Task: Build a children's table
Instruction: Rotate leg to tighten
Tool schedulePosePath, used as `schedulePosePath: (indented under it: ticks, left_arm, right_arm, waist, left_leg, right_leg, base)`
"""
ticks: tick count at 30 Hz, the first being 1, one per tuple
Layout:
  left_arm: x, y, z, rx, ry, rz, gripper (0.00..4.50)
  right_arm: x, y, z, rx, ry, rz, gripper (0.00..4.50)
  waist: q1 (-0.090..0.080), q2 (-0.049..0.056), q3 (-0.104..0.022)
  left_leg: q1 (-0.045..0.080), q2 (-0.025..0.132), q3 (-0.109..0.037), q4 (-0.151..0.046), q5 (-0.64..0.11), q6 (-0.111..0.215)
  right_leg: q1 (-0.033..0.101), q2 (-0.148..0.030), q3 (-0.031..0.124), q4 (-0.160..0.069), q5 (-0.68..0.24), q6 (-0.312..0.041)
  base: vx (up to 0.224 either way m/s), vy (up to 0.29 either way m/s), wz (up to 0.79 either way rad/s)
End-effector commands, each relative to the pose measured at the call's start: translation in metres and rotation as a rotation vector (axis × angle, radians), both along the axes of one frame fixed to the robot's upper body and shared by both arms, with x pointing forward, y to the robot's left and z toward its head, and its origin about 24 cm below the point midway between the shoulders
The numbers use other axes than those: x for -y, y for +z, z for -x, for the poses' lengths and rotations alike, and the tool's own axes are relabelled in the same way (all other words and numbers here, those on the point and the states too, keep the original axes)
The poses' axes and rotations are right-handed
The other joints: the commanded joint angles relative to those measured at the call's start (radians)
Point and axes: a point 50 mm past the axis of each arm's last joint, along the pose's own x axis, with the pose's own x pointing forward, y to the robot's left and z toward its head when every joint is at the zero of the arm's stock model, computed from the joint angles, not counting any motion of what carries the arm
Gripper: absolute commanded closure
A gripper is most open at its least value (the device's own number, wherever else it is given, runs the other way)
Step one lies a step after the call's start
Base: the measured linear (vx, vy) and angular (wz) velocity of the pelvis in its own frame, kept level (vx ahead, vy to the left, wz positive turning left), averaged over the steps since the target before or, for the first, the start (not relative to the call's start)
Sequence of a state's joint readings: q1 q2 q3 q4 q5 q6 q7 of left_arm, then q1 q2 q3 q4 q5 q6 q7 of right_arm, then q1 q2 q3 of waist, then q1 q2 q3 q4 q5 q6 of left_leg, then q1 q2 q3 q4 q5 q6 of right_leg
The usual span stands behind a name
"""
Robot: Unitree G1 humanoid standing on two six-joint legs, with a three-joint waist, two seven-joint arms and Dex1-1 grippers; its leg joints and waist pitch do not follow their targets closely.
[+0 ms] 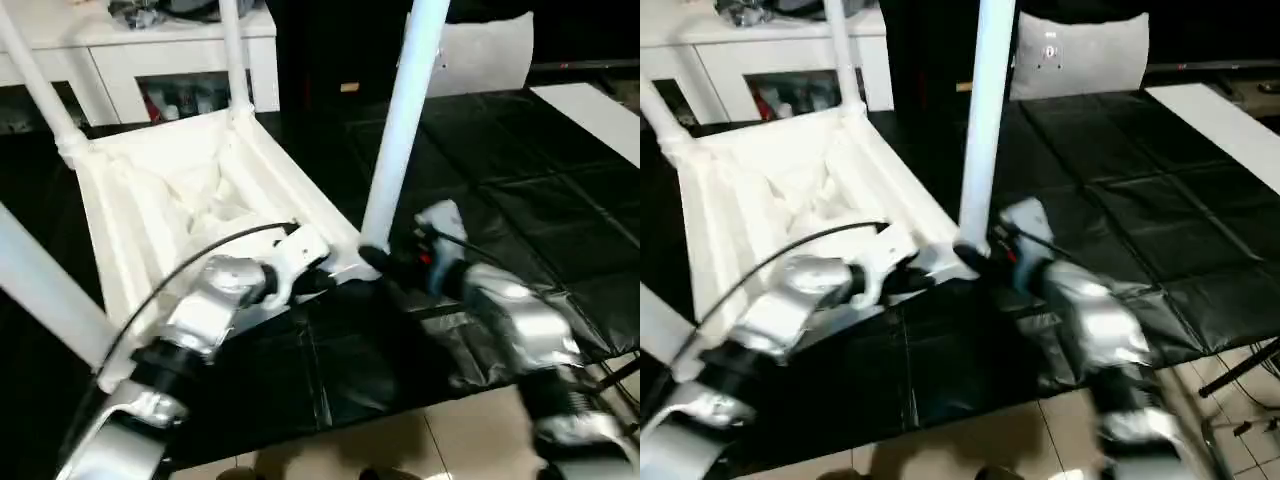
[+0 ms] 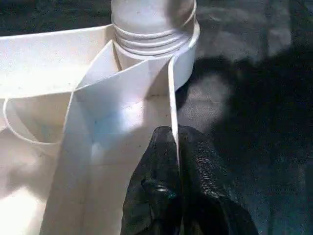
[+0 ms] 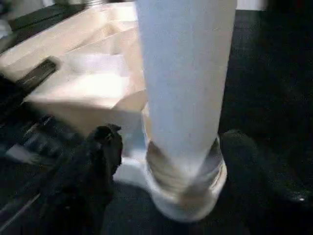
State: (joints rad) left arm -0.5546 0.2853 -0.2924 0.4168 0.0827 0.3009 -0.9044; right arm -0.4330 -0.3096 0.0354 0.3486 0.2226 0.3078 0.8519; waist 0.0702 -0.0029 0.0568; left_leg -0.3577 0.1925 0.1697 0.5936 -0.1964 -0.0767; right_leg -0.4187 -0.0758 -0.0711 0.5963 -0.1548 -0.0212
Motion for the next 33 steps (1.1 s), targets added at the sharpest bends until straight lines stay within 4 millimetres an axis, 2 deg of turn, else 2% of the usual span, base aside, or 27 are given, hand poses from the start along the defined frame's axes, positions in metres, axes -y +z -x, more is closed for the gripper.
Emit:
schedulePosePath:
  ticks: [1, 2, 4, 5, 7, 8, 12, 13, 15, 18, 23, 26, 27, 30, 33]
  left_arm:
    - [0.008, 0.012, 0.003, 0.053, -0.155, 0.017, 4.5]
    - [0.007, 0.012, 0.004, 0.054, -0.176, 0.012, 4.5]
    - [0.004, 0.012, 0.006, 0.046, -0.223, -0.003, 4.5]
    - [0.002, 0.011, 0.006, 0.037, -0.245, -0.014, 4.5]
    - [0.0, 0.011, 0.008, 0.034, -0.297, -0.024, 4.5]
    - [-0.002, 0.011, 0.011, 0.027, -0.373, -0.042, 4.5]
    - [-0.006, 0.011, 0.016, 0.018, -0.473, -0.089, 4.5]
    - [-0.007, 0.01, 0.016, 0.014, -0.492, -0.101, 4.5]
    - [-0.009, 0.01, 0.019, 0.008, -0.54, -0.123, 4.5]
    - [-0.01, 0.011, 0.02, 0.001, -0.58, -0.131, 4.5]
    - [-0.009, 0.016, 0.02, -0.002, -0.622, -0.118, 4.5]
    - [-0.008, 0.017, 0.02, -0.002, -0.631, -0.112, 4.5]
    - [-0.007, 0.017, 0.02, -0.002, -0.633, -0.111, 4.5]
    - [-0.007, 0.016, 0.02, -0.002, -0.637, -0.109, 4.5]
    - [-0.008, 0.016, 0.02, -0.006, -0.637, -0.107, 4.5]
  right_arm:
    - [0.004, 0.007, 0.005, 0.024, 0.102, 0.009, 0.58]
    - [0.006, 0.007, 0.007, 0.024, 0.119, 0.015, 0.5]
    - [0.011, 0.008, 0.01, 0.017, 0.168, 0.038, 0.41]
    - [0.014, 0.008, 0.012, 0.014, 0.204, 0.053, 0.24]
    - [0.019, 0.01, 0.014, 0.019, 0.253, 0.075, 0.24]
    - [0.021, 0.013, 0.016, 0.022, 0.317, 0.086, 0.24]
    - [0.021, 0.015, 0.021, 0.012, 0.414, 0.088, 0.24]
    - [0.021, 0.015, 0.021, 0.006, 0.434, 0.088, 0.5]
    - [0.02, 0.014, 0.024, -0.003, 0.486, 0.094, 0.5]
    - [0.018, 0.013, 0.027, -0.034, 0.53, 0.087, 0.85]
    - [0.014, 0.009, 0.03, -0.075, 0.586, 0.058, 1.17]
    - [0.012, 0.008, 0.031, -0.084, 0.603, 0.051, 1.48]
    - [0.011, 0.008, 0.031, -0.085, 0.607, 0.051, 1.48]
    - [0.011, 0.007, 0.031, -0.088, 0.614, 0.049, 1.84]
    - [0.01, 0.008, 0.031, -0.091, 0.616, 0.043, 2.0]
  waist:
    - [0.005, -0.007, -0.071]
    - [0.008, -0.003, -0.071]
    - [0.011, -0.005, -0.07]
    - [0.019, -0.003, -0.072]
    - [0.023, 0.0, -0.072]
    - [0.027, -0.002, -0.074]
    - [0.037, 0.0, -0.074]
    - [0.04, 0.0, -0.074]
    - [0.042, 0.0, -0.074]
    - [0.044, -0.001, -0.074]
    - [0.044, -0.003, -0.074]
    - [0.043, -0.004, -0.074]
    - [0.043, -0.008, -0.074]
    - [0.043, -0.005, -0.075]
    - [0.043, -0.007, -0.074]
  left_leg:
    - [0.002, 0.027, -0.001, -0.063, -0.158, 0.07]
    - [0.004, 0.029, -0.001, -0.064, -0.156, 0.069]
    - [0.004, 0.029, -0.001, -0.064, -0.162, 0.069]
    - [0.007, 0.031, -0.001, -0.064, -0.161, 0.066]
    - [0.008, 0.032, 0.0, -0.064, -0.162, 0.067]
    - [0.006, 0.032, -0.001, -0.063, -0.154, 0.071]
    - [0.005, 0.034, 0.0, -0.061, -0.15, 0.076]
    - [0.005, 0.035, 0.0, -0.062, -0.152, 0.074]
    - [0.006, 0.037, 0.0, -0.063, -0.152, 0.069]
    - [0.005, 0.037, 0.0, -0.063, -0.157, 0.063]
    - [0.003, 0.036, -0.001, -0.063, -0.157, 0.058]
    - [0.002, 0.035, 0.0, -0.062, -0.156, 0.057]
    - [0.002, 0.036, 0.0, -0.063, -0.153, 0.057]
    - [0.003, 0.036, 0.0, -0.062, -0.145, 0.059]
    - [0.002, 0.035, 0.0, -0.062, -0.15, 0.057]
  right_leg:
    - [0.067, -0.062, 0.043, -0.074, -0.298, -0.177]
    - [0.063, -0.06, 0.044, -0.072, -0.288, -0.18]
    - [0.063, -0.059, 0.043, -0.073, -0.287, -0.18]
    - [0.062, -0.06, 0.043, -0.07, -0.274, -0.187]
    - [0.061, -0.06, 0.043, -0.069, -0.252, -0.198]
    - [0.065, -0.06, 0.043, -0.065, -0.235, -0.202]
    - [0.064, -0.06, 0.042, -0.06, -0.216, -0.214]
    - [0.064, -0.062, 0.042, -0.06, -0.222, -0.215]
    - [0.064, -0.062, 0.043, -0.06, -0.225, -0.215]
    - [0.065, -0.063, 0.042, -0.059, -0.228, -0.218]
    - [0.066, -0.064, 0.042, -0.06, -0.249, -0.211]
    - [0.066, -0.063, 0.042, -0.06, -0.25, -0.211]
    - [0.066, -0.063, 0.042, -0.06, -0.25, -0.209]
    - [0.065, -0.063, 0.042, -0.059, -0.244, -0.211]
    - [0.065, -0.063, 0.042, -0.061, -0.262, -0.204]
  base:
    - [0.0, 0.0, 0.0]
    - [0.0, 0.0, 0.0]
    - [0.0, 0.0, 0.0]
    - [0.0, 0.0, 0.0]
    - [0.0, 0.0, 0.0]
    - [0.0, 0.0, 0.0]
    - [0.0, 0.0, 0.0]
    - [0.0, 0.0, 0.0]
    - [0.0, 0.0, 0.0]
    - [0.0, 0.0, 0.0]
    - [0.0, 0.0, 0.0]
    - [0.0, 0.0, 0.0]
    - [0.0, 0.0, 0.0]
    - [0.0, 0.0, 0.0]
    - [0.0, 0.0, 0.0]
